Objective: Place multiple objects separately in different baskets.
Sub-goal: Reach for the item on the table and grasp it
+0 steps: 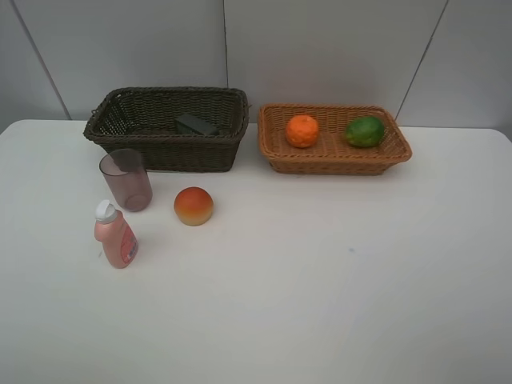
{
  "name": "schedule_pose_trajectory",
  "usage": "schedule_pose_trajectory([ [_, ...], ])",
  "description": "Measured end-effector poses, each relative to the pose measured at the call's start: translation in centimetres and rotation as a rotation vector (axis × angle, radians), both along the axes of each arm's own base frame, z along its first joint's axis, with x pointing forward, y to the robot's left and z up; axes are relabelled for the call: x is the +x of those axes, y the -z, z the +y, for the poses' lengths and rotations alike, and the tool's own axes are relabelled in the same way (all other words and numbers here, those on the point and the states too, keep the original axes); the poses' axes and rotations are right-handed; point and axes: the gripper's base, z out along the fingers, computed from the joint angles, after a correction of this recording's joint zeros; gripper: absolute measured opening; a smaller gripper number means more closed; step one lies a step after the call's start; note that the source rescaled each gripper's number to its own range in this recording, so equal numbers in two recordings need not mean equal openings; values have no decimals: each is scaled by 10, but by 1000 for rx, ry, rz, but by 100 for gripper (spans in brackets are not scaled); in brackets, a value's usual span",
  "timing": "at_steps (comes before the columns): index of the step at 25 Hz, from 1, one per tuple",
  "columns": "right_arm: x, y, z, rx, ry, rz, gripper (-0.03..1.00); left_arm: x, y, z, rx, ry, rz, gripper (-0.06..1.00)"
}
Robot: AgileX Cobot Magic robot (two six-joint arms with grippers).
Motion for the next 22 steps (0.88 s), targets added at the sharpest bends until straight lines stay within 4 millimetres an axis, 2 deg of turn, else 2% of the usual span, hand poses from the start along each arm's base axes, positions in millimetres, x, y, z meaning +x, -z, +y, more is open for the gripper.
schedule_pose_trajectory([
  [9,-2,-1,-8,11,212,-20,100,0,0,0,0,0,0,100],
  [16,-34,-4,-11,39,297,-218,100,0,0,0,0,0,0,100],
  [22,-43,-3,-11,46,303,-274,100,0,0,0,0,0,0,100],
])
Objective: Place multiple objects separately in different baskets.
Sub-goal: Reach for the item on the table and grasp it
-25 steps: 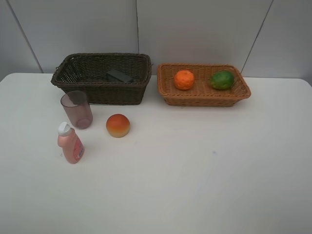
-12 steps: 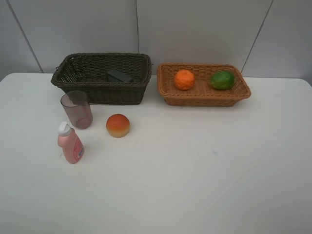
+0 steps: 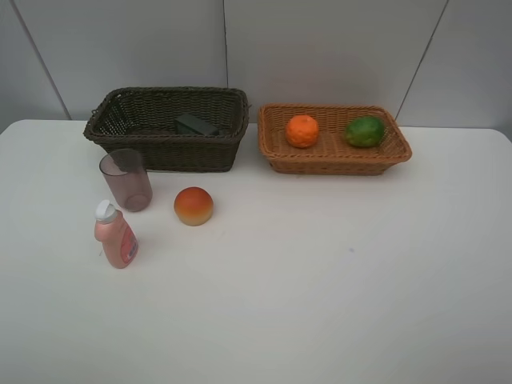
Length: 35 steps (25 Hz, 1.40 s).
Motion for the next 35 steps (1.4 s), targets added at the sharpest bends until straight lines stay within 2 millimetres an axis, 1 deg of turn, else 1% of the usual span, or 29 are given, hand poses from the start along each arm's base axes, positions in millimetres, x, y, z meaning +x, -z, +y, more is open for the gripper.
schedule_pose_trajectory([
  [35,-1,0,0,0,0,-9,100,0,0,0,0,0,0,100],
])
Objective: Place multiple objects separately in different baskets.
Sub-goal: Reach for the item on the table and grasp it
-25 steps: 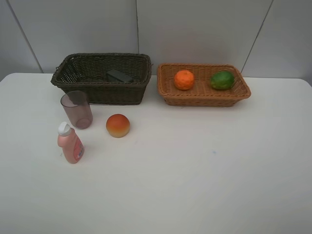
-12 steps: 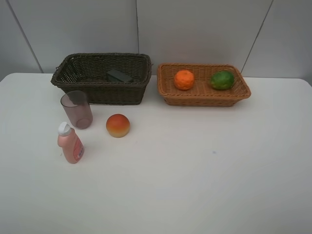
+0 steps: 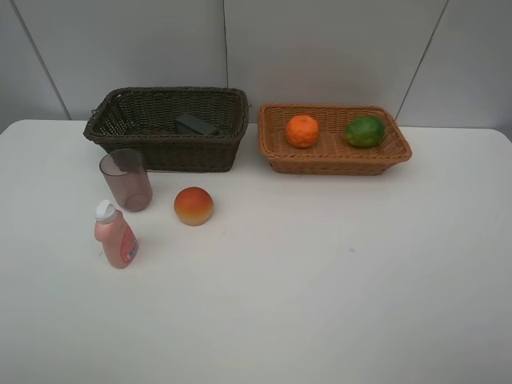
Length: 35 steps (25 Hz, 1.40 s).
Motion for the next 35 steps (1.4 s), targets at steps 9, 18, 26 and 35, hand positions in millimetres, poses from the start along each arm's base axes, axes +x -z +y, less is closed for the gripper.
schedule_pose_trajectory([
  [9,0,0,0,0,0,0,100,0,0,0,0,0,0,100],
  [18,0,0,0,0,0,0,100,0,0,0,0,0,0,100],
  [26,0,0,0,0,0,0,100,0,0,0,0,0,0,100],
  [35,0,0,0,0,0,0,100,0,0,0,0,0,0,100],
])
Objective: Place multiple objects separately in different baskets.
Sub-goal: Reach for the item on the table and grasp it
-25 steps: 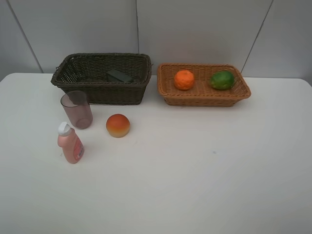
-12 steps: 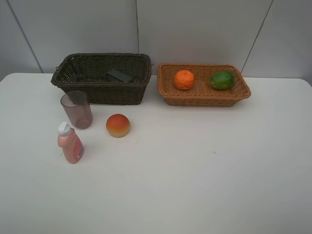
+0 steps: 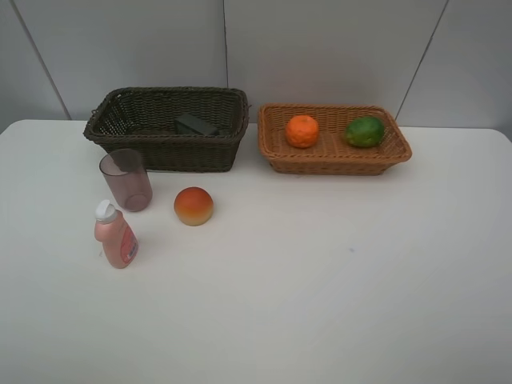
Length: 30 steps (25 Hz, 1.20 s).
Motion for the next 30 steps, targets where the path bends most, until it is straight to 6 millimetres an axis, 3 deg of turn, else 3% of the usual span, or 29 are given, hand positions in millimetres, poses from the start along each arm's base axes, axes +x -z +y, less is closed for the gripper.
schedule_pose_trajectory([
  [14,0,0,0,0,0,0,100,0,0,-1,4,18,1,100],
  [19,0,0,0,0,0,0,100,3,-23,-2,-4,23,-7,100],
  [25,0,0,0,0,0,0,100,41,-65,0,-9,26,115,100],
  [30,0,0,0,0,0,0,100,94,-82,2,-5,36,276,100],
])
